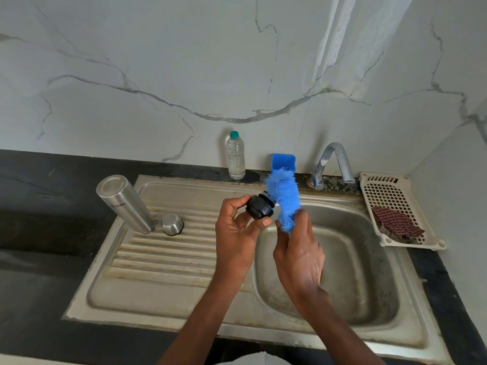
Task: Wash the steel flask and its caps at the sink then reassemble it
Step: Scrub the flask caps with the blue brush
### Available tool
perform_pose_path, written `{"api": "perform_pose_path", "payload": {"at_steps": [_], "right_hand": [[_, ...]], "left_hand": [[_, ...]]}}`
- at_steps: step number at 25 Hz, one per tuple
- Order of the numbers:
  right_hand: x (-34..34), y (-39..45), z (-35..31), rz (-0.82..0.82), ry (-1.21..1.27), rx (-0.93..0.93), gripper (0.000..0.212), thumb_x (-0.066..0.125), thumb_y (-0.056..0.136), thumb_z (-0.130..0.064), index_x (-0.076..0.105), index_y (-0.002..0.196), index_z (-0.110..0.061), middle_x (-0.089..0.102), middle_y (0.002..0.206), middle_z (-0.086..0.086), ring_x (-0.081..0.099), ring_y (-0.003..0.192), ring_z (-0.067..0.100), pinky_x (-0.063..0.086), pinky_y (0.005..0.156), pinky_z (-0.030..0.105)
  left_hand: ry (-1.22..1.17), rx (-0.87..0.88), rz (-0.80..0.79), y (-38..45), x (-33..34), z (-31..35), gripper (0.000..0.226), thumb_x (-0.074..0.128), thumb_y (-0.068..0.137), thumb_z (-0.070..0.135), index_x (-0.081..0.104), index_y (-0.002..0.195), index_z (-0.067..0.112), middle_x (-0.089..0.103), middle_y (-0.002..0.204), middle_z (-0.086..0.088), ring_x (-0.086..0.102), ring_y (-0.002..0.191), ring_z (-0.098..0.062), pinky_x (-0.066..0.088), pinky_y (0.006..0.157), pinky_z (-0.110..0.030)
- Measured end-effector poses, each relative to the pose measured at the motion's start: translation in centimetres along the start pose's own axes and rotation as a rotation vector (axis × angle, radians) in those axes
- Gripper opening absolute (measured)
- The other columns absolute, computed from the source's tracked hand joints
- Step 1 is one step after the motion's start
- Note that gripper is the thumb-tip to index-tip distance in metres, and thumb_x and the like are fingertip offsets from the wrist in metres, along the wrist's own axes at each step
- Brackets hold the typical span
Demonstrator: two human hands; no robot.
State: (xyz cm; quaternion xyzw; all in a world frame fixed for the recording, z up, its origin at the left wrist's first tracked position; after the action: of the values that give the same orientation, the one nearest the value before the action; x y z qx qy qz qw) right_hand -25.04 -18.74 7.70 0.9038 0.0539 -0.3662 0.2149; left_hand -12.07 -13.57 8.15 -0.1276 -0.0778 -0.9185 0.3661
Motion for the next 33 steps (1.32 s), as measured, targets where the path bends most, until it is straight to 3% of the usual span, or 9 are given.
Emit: {"api": "perform_pose_path", "payload": {"at_steps": [5, 9, 12, 17, 21, 25, 28, 31, 33], "right_hand": [[1.1, -2.0, 2.2, -0.157, -0.046, -0.063, 0.044, 0.071, 0.091, -0.003, 0.043, 0.122, -0.020, 0.062, 0.091, -0.001, 0.046, 0.053, 0.010, 0.021, 0.045, 0.013], [1.1, -1.3, 2.2, -0.144, -0.053, -0.049, 0.042, 0.067, 0.093, -0.005, 0.044, 0.125, -0.021, 0.061, 0.094, -0.003, 0.048, 0.054, 0.011, 0.029, 0.043, 0.020], [1.1, -1.0, 2.6, -0.160, -0.029, -0.044, 0.040, 0.063, 0.096, -0.009, 0.045, 0.129, -0.023, 0.061, 0.096, -0.005, 0.055, 0.058, 0.015, 0.044, 0.044, 0.033], [0.9, -1.1, 2.0, -0.178, 0.070, -0.085, 0.045, 0.065, 0.097, -0.010, 0.043, 0.132, -0.028, 0.059, 0.091, -0.010, 0.055, 0.062, 0.009, 0.043, 0.046, 0.028], [1.1, -1.9, 1.6, -0.143, 0.087, -0.076, 0.051, 0.067, 0.095, -0.005, 0.041, 0.132, -0.029, 0.057, 0.086, -0.012, 0.054, 0.058, 0.008, 0.045, 0.046, 0.027], [1.0, -1.0, 1.3, -0.136, 0.103, -0.083, 0.045, 0.064, 0.096, -0.006, 0.042, 0.128, -0.028, 0.060, 0.088, -0.007, 0.056, 0.060, 0.011, 0.042, 0.046, 0.025], [1.0, -1.3, 1.5, -0.116, 0.084, -0.107, 0.049, 0.065, 0.095, -0.004, 0.041, 0.129, -0.028, 0.064, 0.094, 0.000, 0.056, 0.058, 0.012, 0.034, 0.046, 0.014], [1.1, -0.8, 1.2, -0.114, 0.037, -0.160, 0.049, 0.064, 0.089, 0.003, 0.045, 0.126, -0.023, 0.061, 0.098, -0.002, 0.056, 0.060, 0.016, 0.040, 0.043, 0.023], [1.3, -0.9, 1.3, -0.120, -0.001, -0.191, 0.052, 0.065, 0.084, 0.008, 0.046, 0.123, -0.020, 0.057, 0.099, -0.002, 0.054, 0.061, 0.014, 0.045, 0.043, 0.027]], "left_hand": [[0.054, 0.021, 0.048, 0.6, -1.0, 0.3, 0.051, 0.083, 0.079, -0.011, 0.061, 0.121, 0.009, 0.076, 0.116, -0.004, 0.075, 0.108, -0.024, 0.062, 0.092, -0.043], [0.166, 0.070, -0.008, 0.3, -1.0, 0.1, 0.052, 0.087, 0.077, 0.005, 0.062, 0.121, 0.014, 0.073, 0.118, -0.003, 0.073, 0.109, -0.026, 0.060, 0.095, -0.046], [0.188, 0.148, -0.077, 0.7, -0.9, 0.3, 0.053, 0.080, 0.080, 0.000, 0.061, 0.127, 0.015, 0.069, 0.124, -0.005, 0.068, 0.121, -0.030, 0.055, 0.103, -0.040], [0.181, 0.151, -0.142, 0.9, -1.5, 0.0, 0.051, 0.074, 0.085, 0.000, 0.057, 0.133, 0.009, 0.064, 0.133, -0.011, 0.064, 0.128, -0.033, 0.050, 0.108, -0.061], [0.140, 0.176, -0.142, 0.6, -1.5, 0.3, 0.053, 0.073, 0.085, -0.007, 0.057, 0.134, 0.008, 0.063, 0.138, -0.015, 0.060, 0.134, -0.033, 0.048, 0.113, -0.054], [0.095, 0.110, -0.169, 0.8, -0.9, 0.4, 0.050, 0.075, 0.086, -0.002, 0.058, 0.130, 0.013, 0.066, 0.132, -0.014, 0.066, 0.125, -0.031, 0.055, 0.104, -0.053], [0.060, 0.014, -0.122, 0.5, -0.8, -0.2, 0.041, 0.067, 0.093, -0.009, 0.057, 0.130, 0.005, 0.071, 0.127, -0.013, 0.070, 0.119, -0.025, 0.056, 0.103, -0.048], [-0.043, -0.123, -0.127, -0.1, 0.1, -0.4, 0.028, 0.053, 0.109, 0.020, 0.054, 0.137, 0.015, 0.071, 0.130, -0.009, 0.069, 0.121, -0.027, 0.058, 0.102, -0.044], [0.001, -0.139, -0.075, -0.1, 0.4, -0.5, 0.034, 0.045, 0.111, 0.037, 0.056, 0.136, 0.017, 0.072, 0.126, -0.005, 0.071, 0.111, -0.020, 0.060, 0.088, -0.032]]}}
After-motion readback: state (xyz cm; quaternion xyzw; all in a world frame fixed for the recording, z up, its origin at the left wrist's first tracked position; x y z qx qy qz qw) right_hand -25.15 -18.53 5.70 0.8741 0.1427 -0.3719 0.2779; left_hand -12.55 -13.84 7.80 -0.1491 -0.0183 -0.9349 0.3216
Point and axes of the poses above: each hand's wrist, its own y-axis towards the middle knuckle, its own x-axis out of the palm, z = x × y, the point moved 4 cm from there along y, towards the middle knuckle
